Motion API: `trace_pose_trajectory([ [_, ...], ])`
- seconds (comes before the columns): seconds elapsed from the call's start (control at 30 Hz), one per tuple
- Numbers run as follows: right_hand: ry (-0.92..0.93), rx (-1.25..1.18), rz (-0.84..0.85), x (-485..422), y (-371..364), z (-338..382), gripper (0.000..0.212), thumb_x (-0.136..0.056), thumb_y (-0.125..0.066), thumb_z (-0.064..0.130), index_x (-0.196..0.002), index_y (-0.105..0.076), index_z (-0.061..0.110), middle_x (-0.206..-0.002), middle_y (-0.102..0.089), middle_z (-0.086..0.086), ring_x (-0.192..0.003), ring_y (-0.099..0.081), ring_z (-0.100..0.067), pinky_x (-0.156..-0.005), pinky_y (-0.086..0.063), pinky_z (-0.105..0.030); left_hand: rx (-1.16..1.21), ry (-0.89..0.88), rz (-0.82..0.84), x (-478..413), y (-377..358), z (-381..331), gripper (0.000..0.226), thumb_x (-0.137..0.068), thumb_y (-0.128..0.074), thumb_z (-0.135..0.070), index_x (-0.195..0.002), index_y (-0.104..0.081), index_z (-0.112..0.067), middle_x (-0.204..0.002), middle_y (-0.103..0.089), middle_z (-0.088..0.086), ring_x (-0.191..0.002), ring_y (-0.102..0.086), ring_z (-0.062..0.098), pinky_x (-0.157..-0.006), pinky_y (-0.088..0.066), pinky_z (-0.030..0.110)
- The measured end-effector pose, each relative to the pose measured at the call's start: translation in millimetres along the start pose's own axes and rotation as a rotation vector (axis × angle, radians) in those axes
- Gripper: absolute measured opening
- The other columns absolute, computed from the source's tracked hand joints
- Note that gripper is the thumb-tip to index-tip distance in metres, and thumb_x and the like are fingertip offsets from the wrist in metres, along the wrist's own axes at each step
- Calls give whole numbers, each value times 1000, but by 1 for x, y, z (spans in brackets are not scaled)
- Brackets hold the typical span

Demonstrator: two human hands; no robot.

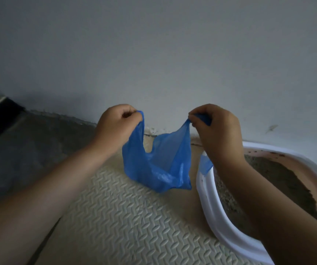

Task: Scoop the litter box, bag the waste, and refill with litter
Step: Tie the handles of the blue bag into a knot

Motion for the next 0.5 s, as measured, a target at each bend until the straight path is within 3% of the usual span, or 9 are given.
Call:
trace_pose_trajectory([
  [0.17,-29,-9,-20,-8,5,2,8,-87,-66,17,-91,-73,20,-81,-67,14,-81,-64,-5,-74,-49,-17,105,1,-4,-1,-6,-3,22,-74,-55,-25,-68,-58,-4,-54,-42,-2,-52,-37,9,-53,-30,27],
  [0.27,-64,-52,-71,-12,8,-4,9,-87,-66,17,-90,-73,21,-82,-68,13,-81,-64,-5,-70,-46,-14,204,28,-11,-3,-12,1,24,-71,-56,-27,-66,-57,-4,-60,-47,6,-59,-43,12,-60,-36,29],
  [0.33,-55,8,-18,-14,5,-8,8,-87,-66,18,-90,-73,20,-80,-68,11,-80,-64,-7,-68,-45,-14,204,6,-2,-3,-15,2,16,-75,-61,-26,-68,-64,-11,-69,-59,1,-63,-52,8,-64,-41,23],
  [0.4,-52,15,-14,-14,5,-12,8,-87,-66,19,-91,-74,19,-80,-69,9,-79,-64,-7,-68,-46,-14,255,-9,82,-2,-21,4,10,-79,-63,-27,-78,-69,-20,-89,-70,-7,-84,-63,4,-79,-46,16],
  [0.5,-45,13,14,-14,4,-15,10,-87,-66,17,-94,-74,19,-80,-69,9,-77,-63,-4,-67,-45,-10,345,-30,184,0,-28,9,11,-84,-60,-27,-89,-70,-23,-101,-72,-7,-101,-65,9,-91,-49,27],
])
Point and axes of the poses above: each hand's wrist, its own x-axis away from the middle knuckle, its own y-axis out of the back of the hand, z = x × y, the point moved 3 cm from there along -x, towards the middle knuckle
